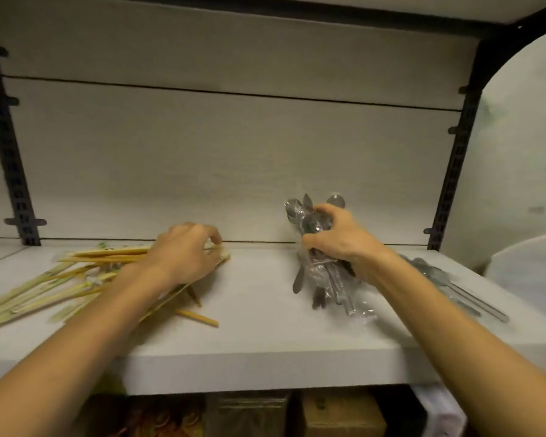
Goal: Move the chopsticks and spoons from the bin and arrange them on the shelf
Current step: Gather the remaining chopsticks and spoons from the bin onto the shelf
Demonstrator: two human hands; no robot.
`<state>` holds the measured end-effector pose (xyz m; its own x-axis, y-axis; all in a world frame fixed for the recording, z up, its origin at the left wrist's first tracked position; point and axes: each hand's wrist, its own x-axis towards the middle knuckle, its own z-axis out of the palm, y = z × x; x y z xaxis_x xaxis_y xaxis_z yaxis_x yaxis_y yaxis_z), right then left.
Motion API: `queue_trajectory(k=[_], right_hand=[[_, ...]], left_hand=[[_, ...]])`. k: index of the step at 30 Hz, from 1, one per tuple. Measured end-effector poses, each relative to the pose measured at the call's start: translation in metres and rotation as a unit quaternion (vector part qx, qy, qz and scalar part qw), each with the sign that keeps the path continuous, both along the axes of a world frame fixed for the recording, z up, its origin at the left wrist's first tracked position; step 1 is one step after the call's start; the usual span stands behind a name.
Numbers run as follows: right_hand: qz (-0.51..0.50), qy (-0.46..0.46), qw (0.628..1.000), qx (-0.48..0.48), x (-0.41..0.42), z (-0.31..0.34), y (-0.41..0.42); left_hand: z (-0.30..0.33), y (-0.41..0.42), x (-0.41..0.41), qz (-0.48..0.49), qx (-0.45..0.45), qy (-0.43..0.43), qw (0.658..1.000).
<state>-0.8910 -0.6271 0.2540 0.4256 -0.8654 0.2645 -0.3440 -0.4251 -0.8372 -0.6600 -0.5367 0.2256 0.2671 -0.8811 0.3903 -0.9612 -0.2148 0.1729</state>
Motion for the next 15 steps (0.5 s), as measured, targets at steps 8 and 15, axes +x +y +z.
queue_trajectory(k=[8, 15], right_hand=[[-0.018, 0.089, 0.995, -0.028, -0.072, -0.002, -0.044], [-0.026, 0.167, 0.984, -0.052, -0.098, -0.021, -0.066]], left_hand=[[-0.005, -0.013, -0.071, -0.018, -0.010, -0.009, 1.000], [-0.016, -0.020, -0.100, -0.015, -0.002, -0.022, 1.000]])
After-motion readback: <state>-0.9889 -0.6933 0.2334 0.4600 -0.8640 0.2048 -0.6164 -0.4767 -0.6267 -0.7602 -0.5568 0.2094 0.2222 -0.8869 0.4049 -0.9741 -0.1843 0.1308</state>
